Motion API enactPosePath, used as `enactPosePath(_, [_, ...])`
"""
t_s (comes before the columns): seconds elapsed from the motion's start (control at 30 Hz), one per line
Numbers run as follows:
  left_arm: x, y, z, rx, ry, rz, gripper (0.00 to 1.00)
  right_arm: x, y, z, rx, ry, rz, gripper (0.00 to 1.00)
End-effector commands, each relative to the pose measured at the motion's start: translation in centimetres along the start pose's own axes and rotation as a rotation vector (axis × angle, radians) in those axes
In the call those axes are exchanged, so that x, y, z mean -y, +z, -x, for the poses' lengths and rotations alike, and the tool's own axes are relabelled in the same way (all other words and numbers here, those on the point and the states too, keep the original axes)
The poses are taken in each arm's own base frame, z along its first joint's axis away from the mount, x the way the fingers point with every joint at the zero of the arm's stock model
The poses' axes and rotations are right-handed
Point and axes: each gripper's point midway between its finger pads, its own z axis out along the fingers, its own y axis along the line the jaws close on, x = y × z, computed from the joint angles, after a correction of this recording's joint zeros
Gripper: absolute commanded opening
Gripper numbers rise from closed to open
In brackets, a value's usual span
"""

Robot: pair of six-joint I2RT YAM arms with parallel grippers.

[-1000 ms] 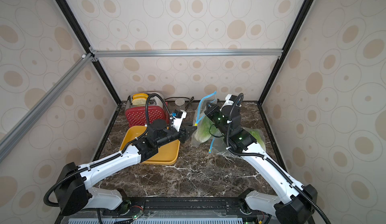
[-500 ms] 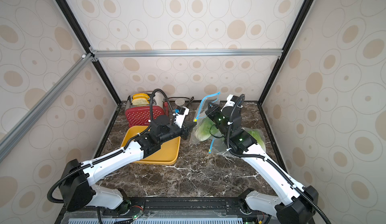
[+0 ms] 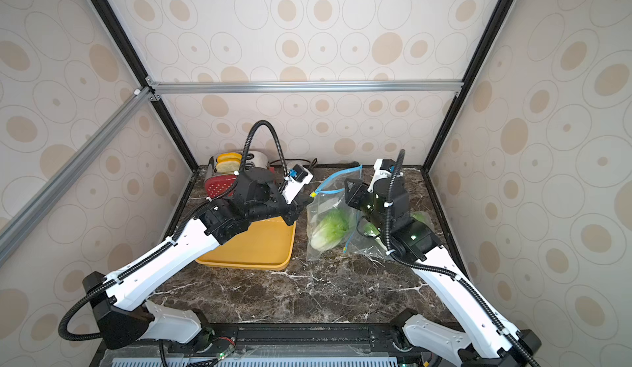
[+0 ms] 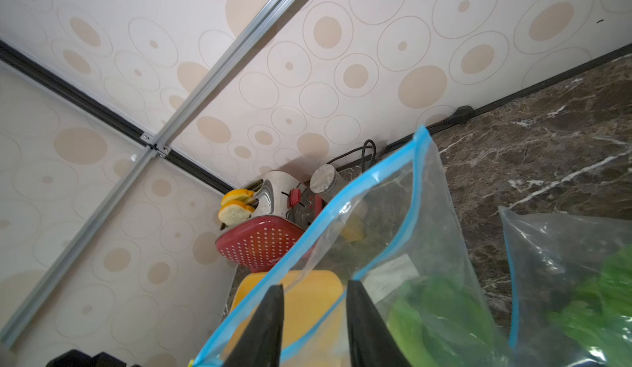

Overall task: Put the chinese cabbages into a zipper bag and zip it
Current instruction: Adjust the zipper food storage bag at the center of the board.

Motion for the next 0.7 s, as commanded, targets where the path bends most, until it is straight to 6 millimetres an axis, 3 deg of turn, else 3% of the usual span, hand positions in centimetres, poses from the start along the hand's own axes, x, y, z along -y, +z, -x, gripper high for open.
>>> enactPosePath(0.0, [-0.1, -1.7, -1.9, -0.145, 0.113, 0.000, 0.00, -2.4, -1.8, -1.2, -0.144, -0.247, 0.114, 0.42])
enactPosePath(0.13, [0.7, -2.8, -3.3, -0.157, 0.124, -0.029, 0.00, -4.4, -3.1, -5.4, -0.435, -0.488, 0.282, 0.51])
enactPosePath(0.27, [0.6, -4.1, -2.2, -0.115, 0.123, -0.011, 0.00, -4.9, -3.1, -8.6, -0.668, -0.542, 0.375, 0.54])
enactPosePath(0.33, [0.3, -4.3, -1.5, -0.101, 0.136, 0.002, 0.00, -4.8, -2.0, -7.9, -0.641, -0.513, 0.328, 0.58])
enactPosePath(0.43, [-0.1, -4.3, -1.0, -0.118, 0.141, 0.021, 0.00, -3.0, 0.1, -4.8, -0.534, -0.380, 0.119, 0.63])
enactPosePath(0.67, [0.4, -4.5, 0.3, -0.089, 0.166, -0.010, 0.00, -1.1, 1.1, -3.2, -0.515, -0.143, -0.141, 0.76])
